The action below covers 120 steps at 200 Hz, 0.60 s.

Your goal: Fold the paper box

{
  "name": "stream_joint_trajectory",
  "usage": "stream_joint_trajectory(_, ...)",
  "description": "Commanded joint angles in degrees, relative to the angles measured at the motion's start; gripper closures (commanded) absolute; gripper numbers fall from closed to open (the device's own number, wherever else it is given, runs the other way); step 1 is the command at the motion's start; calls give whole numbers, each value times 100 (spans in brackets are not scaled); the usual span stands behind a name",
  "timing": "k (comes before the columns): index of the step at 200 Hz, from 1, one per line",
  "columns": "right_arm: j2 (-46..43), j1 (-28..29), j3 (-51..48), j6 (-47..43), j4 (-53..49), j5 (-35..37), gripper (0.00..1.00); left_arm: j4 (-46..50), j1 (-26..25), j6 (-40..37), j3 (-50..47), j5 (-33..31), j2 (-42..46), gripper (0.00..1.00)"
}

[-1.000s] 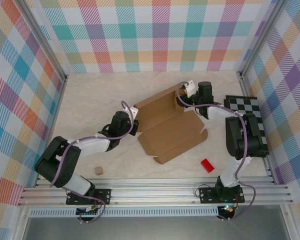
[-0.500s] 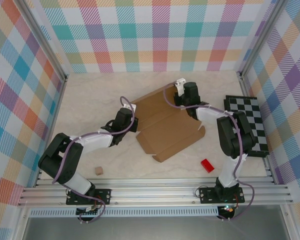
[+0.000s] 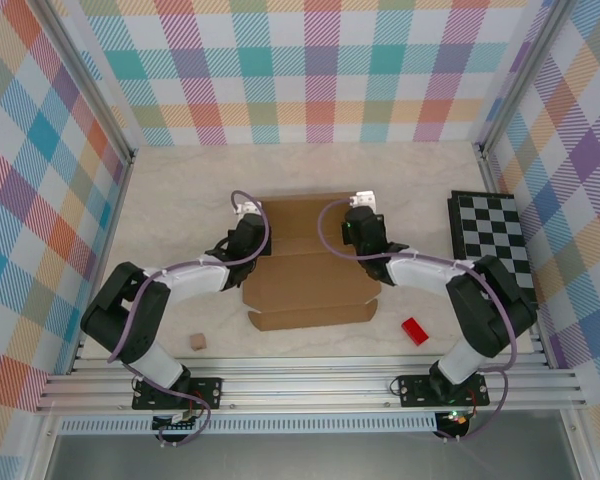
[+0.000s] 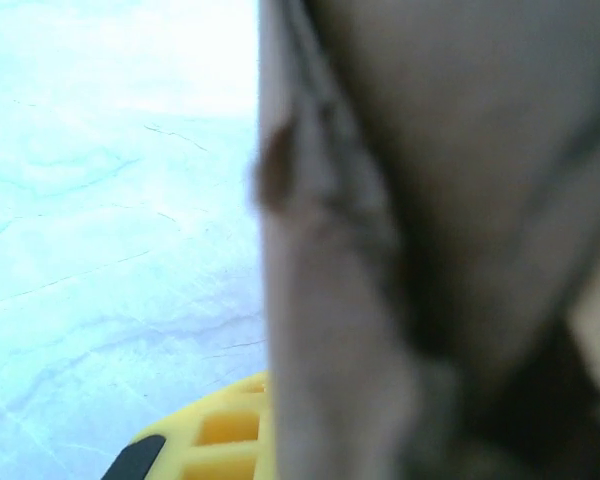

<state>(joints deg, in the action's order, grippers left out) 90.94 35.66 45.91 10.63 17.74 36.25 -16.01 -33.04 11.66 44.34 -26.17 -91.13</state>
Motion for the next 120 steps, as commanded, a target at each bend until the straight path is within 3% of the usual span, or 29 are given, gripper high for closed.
stream_joint_trajectory(1, -224, 97, -628, 658, -513, 77, 100, -1172, -98, 351, -474, 347, -55, 100)
stream_joint_trajectory(43, -225, 109, -829, 690, -503, 76, 100, -1616, -98, 408, -865, 285, -175, 100)
stream_joint_trajectory(61, -306, 108, -872, 717, -476, -225, 90, -1637, -103, 334, -924, 197, -220, 100)
stream_joint_trajectory(94, -497, 69, -976, 480, -321, -795, 83, -1717, -103, 241, -1032, 65, -212, 100)
stream_joint_trajectory(120, -591, -70, -1083, 494, -244, -1387, 65, -1831, -106, 201, -1107, 42, -291, 100)
